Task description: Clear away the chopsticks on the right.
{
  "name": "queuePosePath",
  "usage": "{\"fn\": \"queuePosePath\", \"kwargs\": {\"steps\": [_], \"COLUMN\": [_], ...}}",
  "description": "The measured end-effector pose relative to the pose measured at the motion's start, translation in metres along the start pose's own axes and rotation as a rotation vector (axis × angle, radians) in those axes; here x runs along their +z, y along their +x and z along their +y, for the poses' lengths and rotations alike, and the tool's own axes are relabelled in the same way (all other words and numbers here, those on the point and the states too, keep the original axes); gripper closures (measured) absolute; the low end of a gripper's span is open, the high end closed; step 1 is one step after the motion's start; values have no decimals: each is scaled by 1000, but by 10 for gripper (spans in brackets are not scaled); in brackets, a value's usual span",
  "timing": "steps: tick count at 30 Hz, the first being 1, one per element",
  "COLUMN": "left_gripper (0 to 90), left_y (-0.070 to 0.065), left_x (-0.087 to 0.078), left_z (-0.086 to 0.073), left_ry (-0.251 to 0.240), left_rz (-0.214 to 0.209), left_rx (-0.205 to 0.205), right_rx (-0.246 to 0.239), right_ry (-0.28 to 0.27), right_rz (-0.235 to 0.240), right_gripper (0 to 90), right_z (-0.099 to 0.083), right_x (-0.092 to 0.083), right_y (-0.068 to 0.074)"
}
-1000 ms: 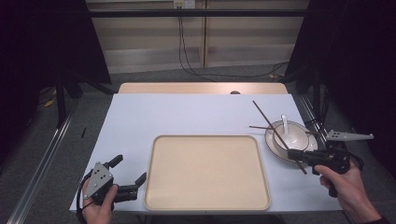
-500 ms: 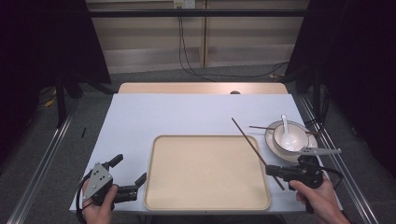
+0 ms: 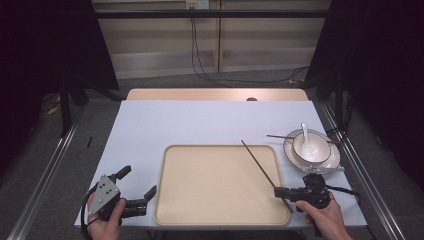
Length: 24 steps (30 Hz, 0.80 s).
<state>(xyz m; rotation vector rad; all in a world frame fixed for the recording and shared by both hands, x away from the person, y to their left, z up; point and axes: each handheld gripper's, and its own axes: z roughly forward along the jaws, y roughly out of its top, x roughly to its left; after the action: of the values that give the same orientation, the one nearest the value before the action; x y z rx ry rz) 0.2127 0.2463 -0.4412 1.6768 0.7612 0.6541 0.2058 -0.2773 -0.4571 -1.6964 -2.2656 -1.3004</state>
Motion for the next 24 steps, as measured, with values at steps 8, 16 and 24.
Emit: {"fn": "queuePosePath", "kwargs": {"steps": [8, 16, 24], "left_gripper": [8, 9, 9], "left_y": [0, 1, 1], "left_x": [0, 0, 0], "left_z": [0, -1, -1], "left_ry": [3, 15, 15], "left_rz": [3, 4, 3], "left_rx": [5, -2, -7], "right_rx": [25, 56, 65], "right_ry": [32, 56, 48], "right_rz": [-37, -81, -87], "right_gripper": [852, 850, 840], "right_z": [-1, -3, -4], "right_x": [13, 20, 20], "right_y": [0, -3, -2]}}
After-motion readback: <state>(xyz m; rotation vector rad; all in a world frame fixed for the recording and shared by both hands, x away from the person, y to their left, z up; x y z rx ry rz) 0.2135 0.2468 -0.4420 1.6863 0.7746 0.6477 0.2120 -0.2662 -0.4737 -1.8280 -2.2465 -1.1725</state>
